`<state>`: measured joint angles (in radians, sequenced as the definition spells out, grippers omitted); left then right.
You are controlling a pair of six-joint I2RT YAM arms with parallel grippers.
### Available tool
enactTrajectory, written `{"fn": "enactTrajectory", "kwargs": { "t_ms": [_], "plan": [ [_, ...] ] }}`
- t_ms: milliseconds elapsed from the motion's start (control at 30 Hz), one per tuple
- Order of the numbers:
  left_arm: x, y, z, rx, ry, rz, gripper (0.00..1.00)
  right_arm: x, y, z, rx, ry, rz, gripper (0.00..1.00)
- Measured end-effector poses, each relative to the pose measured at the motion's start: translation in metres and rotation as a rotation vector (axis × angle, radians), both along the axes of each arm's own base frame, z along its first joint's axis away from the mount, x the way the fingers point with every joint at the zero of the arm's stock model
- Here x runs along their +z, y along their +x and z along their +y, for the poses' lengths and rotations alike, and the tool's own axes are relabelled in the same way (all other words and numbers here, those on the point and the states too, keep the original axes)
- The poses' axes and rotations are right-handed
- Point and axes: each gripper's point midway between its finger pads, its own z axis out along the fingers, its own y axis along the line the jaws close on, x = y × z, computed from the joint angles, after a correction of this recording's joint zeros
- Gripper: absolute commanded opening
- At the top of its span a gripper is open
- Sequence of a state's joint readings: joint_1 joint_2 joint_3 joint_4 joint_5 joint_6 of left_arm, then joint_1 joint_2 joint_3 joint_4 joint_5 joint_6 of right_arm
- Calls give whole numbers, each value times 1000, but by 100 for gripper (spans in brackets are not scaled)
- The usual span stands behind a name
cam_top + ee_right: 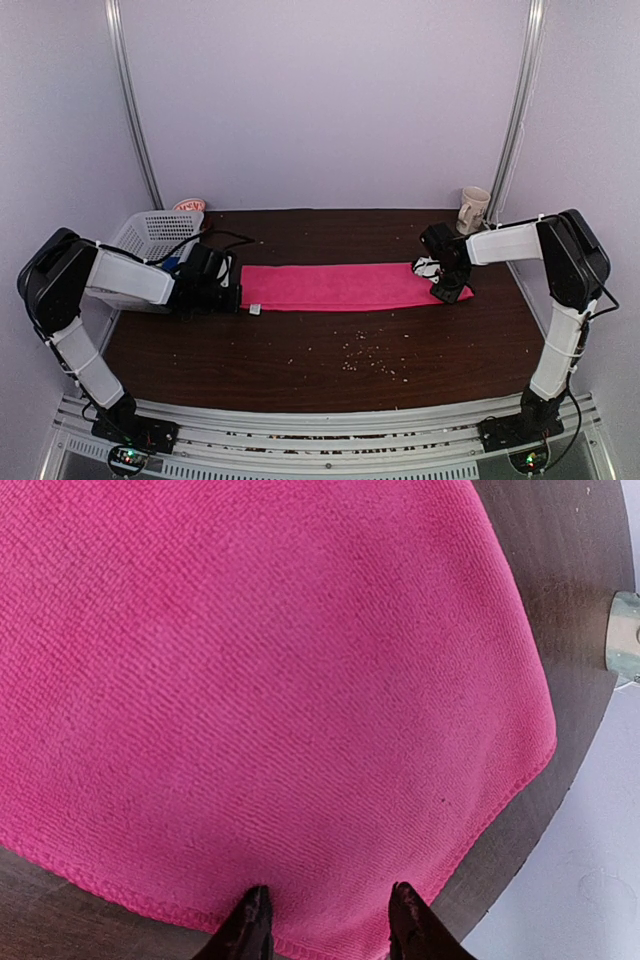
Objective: Roll the towels
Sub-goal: Smooth out the towel at the center of the board.
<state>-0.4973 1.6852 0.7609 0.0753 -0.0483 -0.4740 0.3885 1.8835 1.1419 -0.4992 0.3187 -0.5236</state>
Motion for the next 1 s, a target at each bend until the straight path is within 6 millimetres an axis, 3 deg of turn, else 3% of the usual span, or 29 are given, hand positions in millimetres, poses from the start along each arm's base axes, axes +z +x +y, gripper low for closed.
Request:
{"fn": "enactTrajectory", "kwargs": {
  "t_ms": [400,600,733,867,1000],
  "plan": [
    [-11,-4,-2,-27,11,26,0,3,-1,2,21,11,3,41],
    [-10,-4,-2,-36,22,27,0,11,-14,18,120,81,29,41],
    [-10,-4,-2,-42,31,31,0,35,-24,60,277,156,-5,42],
    [-10,-4,-2,-42,33,34,1,69,-34,131,489,272,-66,42],
    [-10,-4,-2,-42,32,33,1,101,-30,198,639,376,-126,42]
  ]
}}
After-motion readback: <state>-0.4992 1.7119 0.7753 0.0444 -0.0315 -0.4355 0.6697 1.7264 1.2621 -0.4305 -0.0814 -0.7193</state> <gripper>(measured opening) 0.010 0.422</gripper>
